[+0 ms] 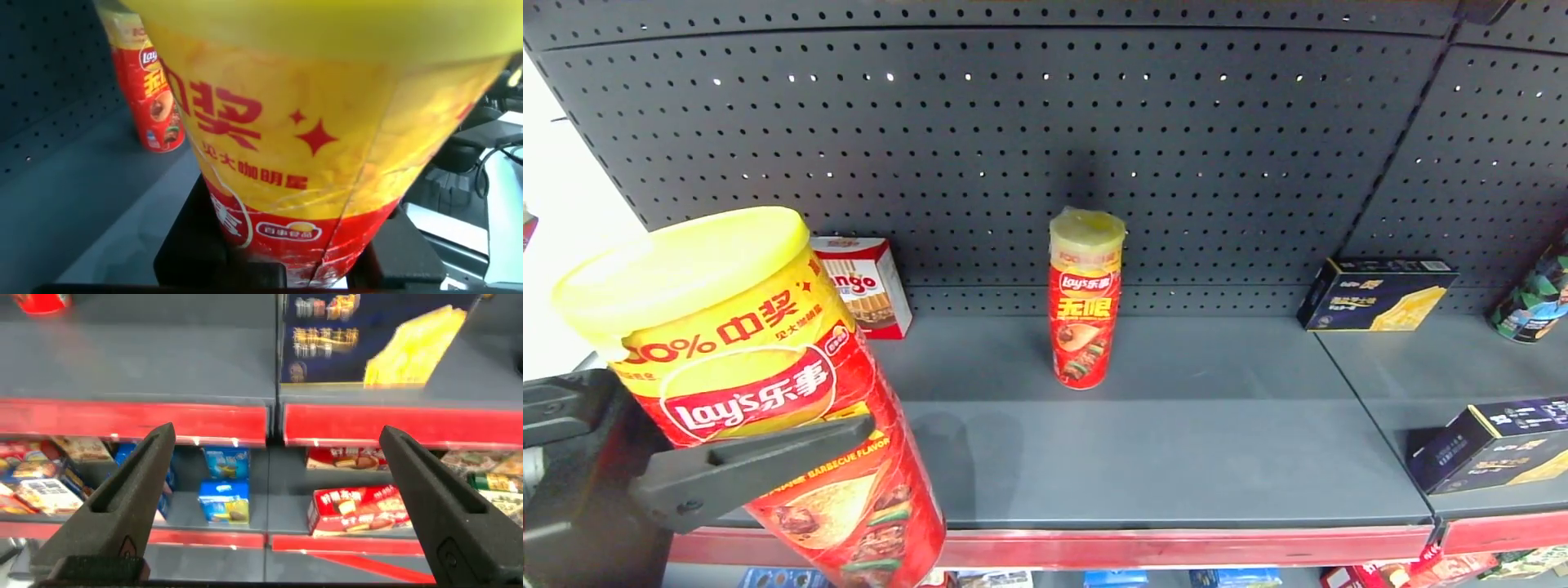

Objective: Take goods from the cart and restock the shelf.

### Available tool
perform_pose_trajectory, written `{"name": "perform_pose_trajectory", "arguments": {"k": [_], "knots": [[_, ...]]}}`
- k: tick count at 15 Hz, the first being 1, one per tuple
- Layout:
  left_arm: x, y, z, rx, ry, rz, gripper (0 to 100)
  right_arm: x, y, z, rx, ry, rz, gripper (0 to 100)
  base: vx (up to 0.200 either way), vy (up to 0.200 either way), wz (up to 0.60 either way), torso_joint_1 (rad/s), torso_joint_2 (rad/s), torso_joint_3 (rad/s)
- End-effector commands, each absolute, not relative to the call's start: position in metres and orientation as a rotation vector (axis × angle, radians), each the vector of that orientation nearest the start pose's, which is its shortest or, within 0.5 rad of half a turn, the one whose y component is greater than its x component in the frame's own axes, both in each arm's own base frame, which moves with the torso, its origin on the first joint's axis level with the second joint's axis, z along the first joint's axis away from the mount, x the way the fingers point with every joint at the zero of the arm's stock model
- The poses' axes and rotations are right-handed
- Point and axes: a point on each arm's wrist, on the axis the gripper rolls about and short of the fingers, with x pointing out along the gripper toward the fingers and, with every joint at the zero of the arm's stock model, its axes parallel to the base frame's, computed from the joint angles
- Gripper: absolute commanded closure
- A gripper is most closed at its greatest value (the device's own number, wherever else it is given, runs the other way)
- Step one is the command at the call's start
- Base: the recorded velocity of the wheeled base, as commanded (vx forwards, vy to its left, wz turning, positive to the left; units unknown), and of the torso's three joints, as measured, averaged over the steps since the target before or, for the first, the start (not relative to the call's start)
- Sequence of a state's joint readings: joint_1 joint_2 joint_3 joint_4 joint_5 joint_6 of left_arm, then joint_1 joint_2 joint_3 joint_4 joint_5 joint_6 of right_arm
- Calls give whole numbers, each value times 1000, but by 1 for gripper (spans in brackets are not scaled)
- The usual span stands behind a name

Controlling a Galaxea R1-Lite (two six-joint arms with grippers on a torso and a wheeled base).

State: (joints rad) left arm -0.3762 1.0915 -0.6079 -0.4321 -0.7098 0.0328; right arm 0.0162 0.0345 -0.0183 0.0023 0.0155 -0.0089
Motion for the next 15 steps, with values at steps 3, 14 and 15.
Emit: {"name": "perform_pose_trajectory", "arguments": {"k": [3, 14, 15], "knots": [[142, -71, 249, 19, 22, -1086, 100, 25, 5, 204, -16, 92, 228, 0, 0, 0, 0, 0, 0, 0], [140, -70, 248, -28, 37, -1038, 100, 150, 63, 216, -95, 169, 573, 0, 0, 0, 0, 0, 0, 0], [142, -70, 246, -24, 46, -1020, 100, 164, 70, 214, -92, 152, 594, 0, 0, 0, 0, 0, 0, 0]]}}
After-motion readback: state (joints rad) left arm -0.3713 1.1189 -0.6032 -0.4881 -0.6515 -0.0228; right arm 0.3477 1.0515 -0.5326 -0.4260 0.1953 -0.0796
